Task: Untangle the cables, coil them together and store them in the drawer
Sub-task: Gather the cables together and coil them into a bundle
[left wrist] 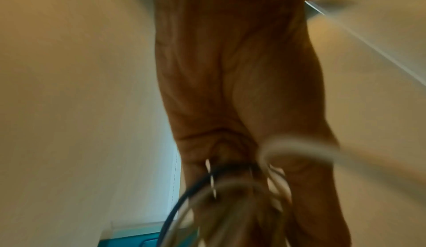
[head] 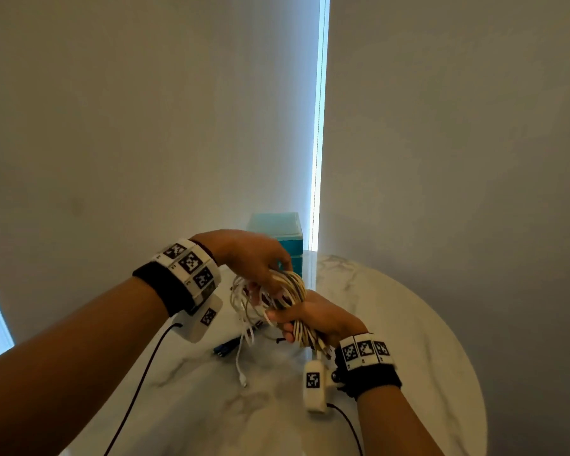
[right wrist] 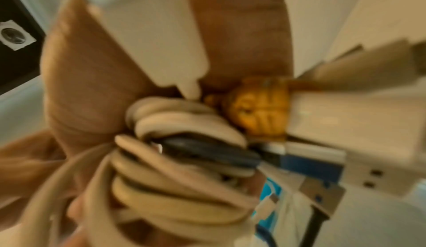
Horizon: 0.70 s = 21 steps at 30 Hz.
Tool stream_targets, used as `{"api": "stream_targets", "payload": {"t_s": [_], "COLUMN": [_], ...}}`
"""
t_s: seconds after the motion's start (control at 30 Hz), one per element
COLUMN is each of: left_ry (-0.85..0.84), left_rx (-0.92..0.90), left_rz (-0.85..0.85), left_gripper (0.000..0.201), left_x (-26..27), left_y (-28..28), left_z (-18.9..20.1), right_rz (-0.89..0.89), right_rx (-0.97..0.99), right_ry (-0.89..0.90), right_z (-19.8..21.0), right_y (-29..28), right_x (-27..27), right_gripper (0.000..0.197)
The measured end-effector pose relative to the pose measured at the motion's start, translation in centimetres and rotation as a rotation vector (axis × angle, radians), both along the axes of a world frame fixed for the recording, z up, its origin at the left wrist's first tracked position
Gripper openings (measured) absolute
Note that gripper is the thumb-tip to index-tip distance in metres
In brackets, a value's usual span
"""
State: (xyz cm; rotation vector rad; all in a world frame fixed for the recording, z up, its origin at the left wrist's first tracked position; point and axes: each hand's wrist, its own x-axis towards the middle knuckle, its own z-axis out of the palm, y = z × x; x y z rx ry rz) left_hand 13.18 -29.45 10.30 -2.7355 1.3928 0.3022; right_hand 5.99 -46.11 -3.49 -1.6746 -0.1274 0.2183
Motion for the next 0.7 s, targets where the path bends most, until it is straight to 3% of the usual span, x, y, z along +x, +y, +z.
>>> {"api": "stream_targets", "payload": {"t_s": [0.13,0.2,0.27,0.37,0.47,0.57,0.7], "left_ry": [0.108,0.076,0.16,0.435,0.795,1.082,1.342], "left_rx": [0.088,0.121,0.064,-0.215,-0.654,-1.022,-1.297], "left_rz": [0.053,0.097,0.091,0.064,0.028,0.083,0.131], "left_gripper": [0.039,0.036,0.038,0.051,0.04,0.034,0.031], "left_x": [0.4,1.0,2.0,2.9,2.2,0.6,-0.7], "left_y": [0.4,0.8,1.6,3.3,3.3,1.9,-0.2], "left_z": [0.1,-0.2,-0.6,-1.6,-4.5,-7.4,-10.5], "right_rz": [0.03,0.067,0.134,0.266,0.315,0.212,-0.108], "right_rx": [0.082,0.158,0.268,0.419,0.539,0.63,0.635], "right_ry": [-0.007,-0.019,-0.019,0.024,0.03,0.038,0.014], "right_z": [-1.4,-1.5,-1.6,-1.7,-1.6,-1.6,-2.3], "right_y": [-0.4,-0.6,-1.1,-1.4,-1.2,-1.2,-2.0], "right_x": [0.4,0.4,0.4,0.4,1.1,1.6,2.0], "right_gripper": [0.036,0.029,0.022,0.029,0.036,0.044,0.053]}}
